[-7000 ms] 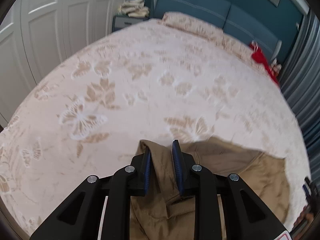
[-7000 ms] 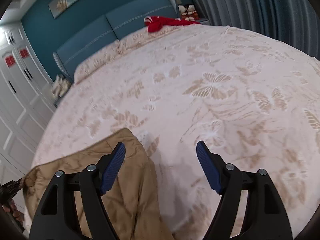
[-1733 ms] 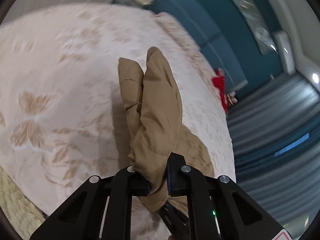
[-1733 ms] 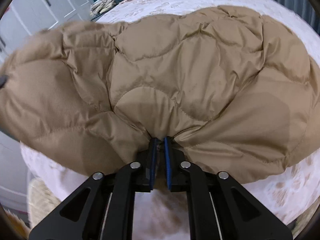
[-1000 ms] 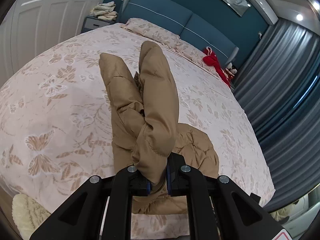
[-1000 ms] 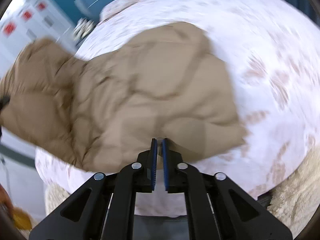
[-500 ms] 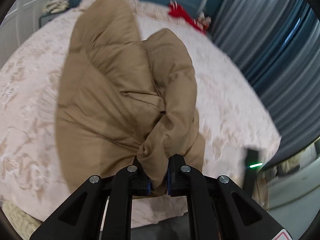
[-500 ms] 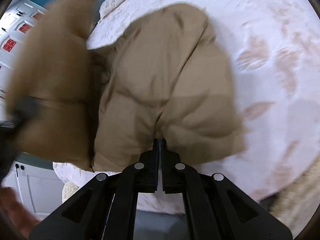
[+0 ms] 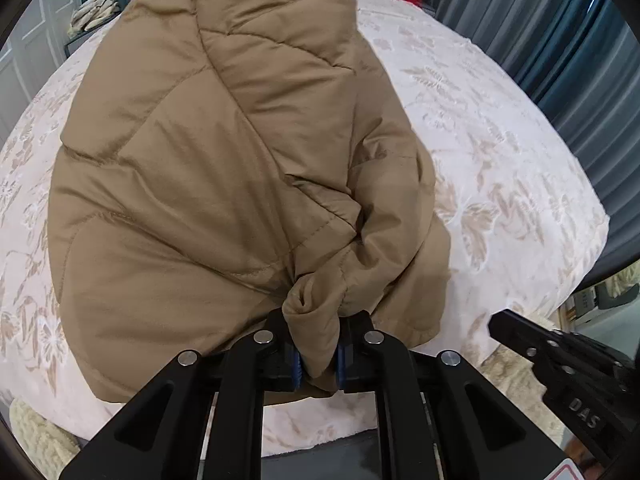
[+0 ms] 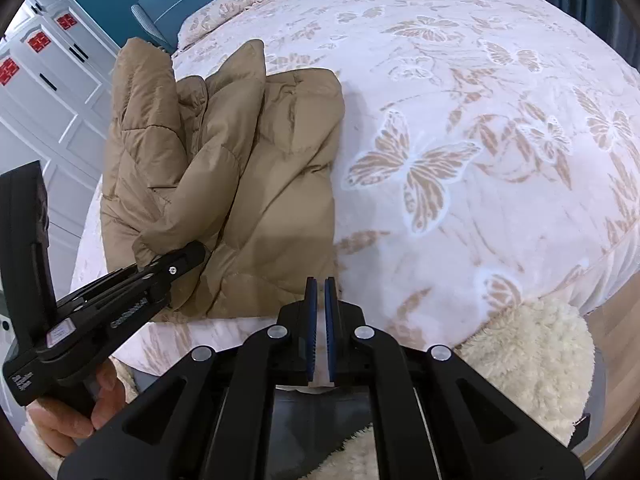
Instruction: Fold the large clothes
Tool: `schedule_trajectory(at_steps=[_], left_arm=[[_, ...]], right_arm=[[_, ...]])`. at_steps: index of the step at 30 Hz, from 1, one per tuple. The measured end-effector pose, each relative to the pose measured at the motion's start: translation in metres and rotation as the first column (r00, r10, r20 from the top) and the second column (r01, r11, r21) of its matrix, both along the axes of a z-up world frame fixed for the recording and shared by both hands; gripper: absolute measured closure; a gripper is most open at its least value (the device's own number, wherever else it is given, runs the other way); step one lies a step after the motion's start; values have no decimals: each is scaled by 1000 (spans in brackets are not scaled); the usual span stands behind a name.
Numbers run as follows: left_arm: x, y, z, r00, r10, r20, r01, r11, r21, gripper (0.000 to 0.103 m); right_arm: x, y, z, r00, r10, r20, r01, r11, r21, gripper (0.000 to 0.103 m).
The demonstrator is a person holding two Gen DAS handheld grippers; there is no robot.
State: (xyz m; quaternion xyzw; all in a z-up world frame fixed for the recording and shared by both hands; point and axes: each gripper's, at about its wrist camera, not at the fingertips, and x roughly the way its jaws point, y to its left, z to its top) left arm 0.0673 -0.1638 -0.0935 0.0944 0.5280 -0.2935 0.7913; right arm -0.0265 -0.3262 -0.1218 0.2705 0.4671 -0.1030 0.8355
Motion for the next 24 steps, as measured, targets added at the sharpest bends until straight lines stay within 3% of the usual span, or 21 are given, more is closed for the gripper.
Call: schedule_trajectory(at_steps=[5,7,8,9,11,12,16,20,23,24], left_arm=[[-8,-8,-7,1000,-9,25,7,998,59,91],[-14,-12,-4,999,-19,39,15,996,90,86],[-19,-13,2,999,-23,49,19,995,95,83],[-24,-11,10,998,-23,59,18,996,84,75],[-36,-5,27,997,-30,74,27,999,41,60],[-43,2,39,996,-32,86,32,999,8,48],[-57,39,81,995,3,103,8,994,-109,32],[-38,96,109,977,180,112,-158,971,-181,27],[-6,130,107,941,326,89,-311,938,-151,27],[8,145,104,919,386,81,-375,919,-123,27]], right_arm=[[-14,-10,11,1000,-2,-7,2,1000,-20,99],[-19,-10,15,1000,-3,-7,3,999,-36,94],[-17,-11,17,1000,-3,-6,2,999,-43,86],[-18,-11,21,1000,-1,1,1,998,-56,77],[-20,-9,33,1000,12,19,-10,996,-87,73],[-20,-8,36,1000,17,22,-15,995,-102,73],[-14,-6,56,998,42,54,-34,989,-142,68],[4,0,76,992,75,104,-60,988,-139,55],[34,16,95,980,127,155,-112,989,-99,54],[45,22,99,977,143,161,-130,988,-89,52]])
